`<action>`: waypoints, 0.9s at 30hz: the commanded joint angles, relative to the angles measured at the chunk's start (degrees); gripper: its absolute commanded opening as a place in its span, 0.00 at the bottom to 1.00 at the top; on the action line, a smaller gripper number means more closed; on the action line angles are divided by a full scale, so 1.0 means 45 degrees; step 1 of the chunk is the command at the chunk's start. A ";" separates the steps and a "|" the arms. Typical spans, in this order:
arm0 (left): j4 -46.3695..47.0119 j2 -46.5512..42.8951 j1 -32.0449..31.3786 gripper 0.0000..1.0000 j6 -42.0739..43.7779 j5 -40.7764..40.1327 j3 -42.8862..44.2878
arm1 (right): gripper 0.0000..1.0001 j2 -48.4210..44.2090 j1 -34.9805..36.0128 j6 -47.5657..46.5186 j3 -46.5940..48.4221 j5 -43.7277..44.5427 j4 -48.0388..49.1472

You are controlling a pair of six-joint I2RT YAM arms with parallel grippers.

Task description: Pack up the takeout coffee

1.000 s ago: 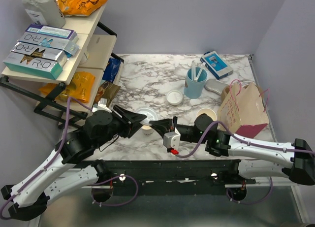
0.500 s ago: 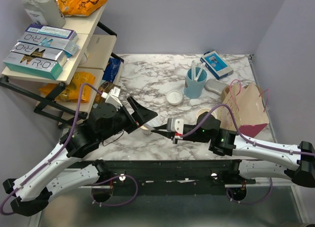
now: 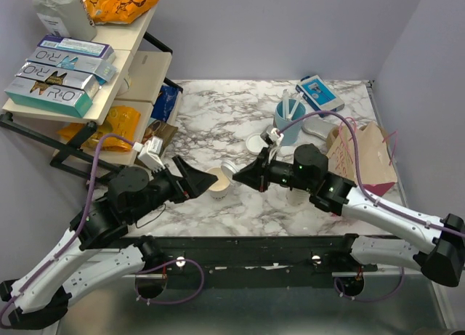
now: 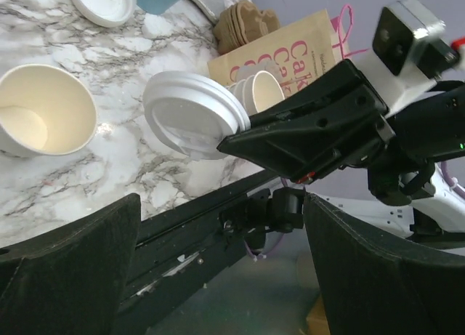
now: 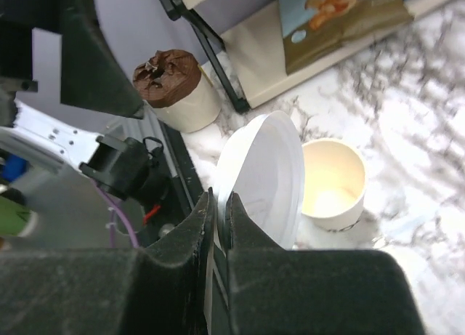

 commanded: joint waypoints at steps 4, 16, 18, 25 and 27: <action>-0.3077 -0.0558 -0.0024 0.99 -0.1413 -0.3078 -0.0999 | 0.07 0.1630 -0.0392 0.3502 0.1531 -0.2051 -0.0379; -0.0776 -0.1514 0.0015 0.99 -0.2236 -0.3843 -0.4008 | 0.09 0.4755 -0.1563 0.4756 0.2958 -0.2872 -0.0477; -0.0386 -0.1554 0.0035 0.99 -0.2118 -0.3843 -0.4145 | 0.09 0.5088 -0.1738 0.4835 0.3075 -0.3066 -0.0458; 0.0357 -0.0734 0.0599 0.99 -0.1865 -0.3531 -0.4379 | 0.10 0.6436 -0.2306 0.4990 0.3681 -0.3847 -0.0458; 0.0786 -0.0559 0.0951 0.99 -0.1767 -0.3143 -0.4574 | 0.10 0.6788 -0.2403 0.4972 0.3779 -0.4218 -0.0458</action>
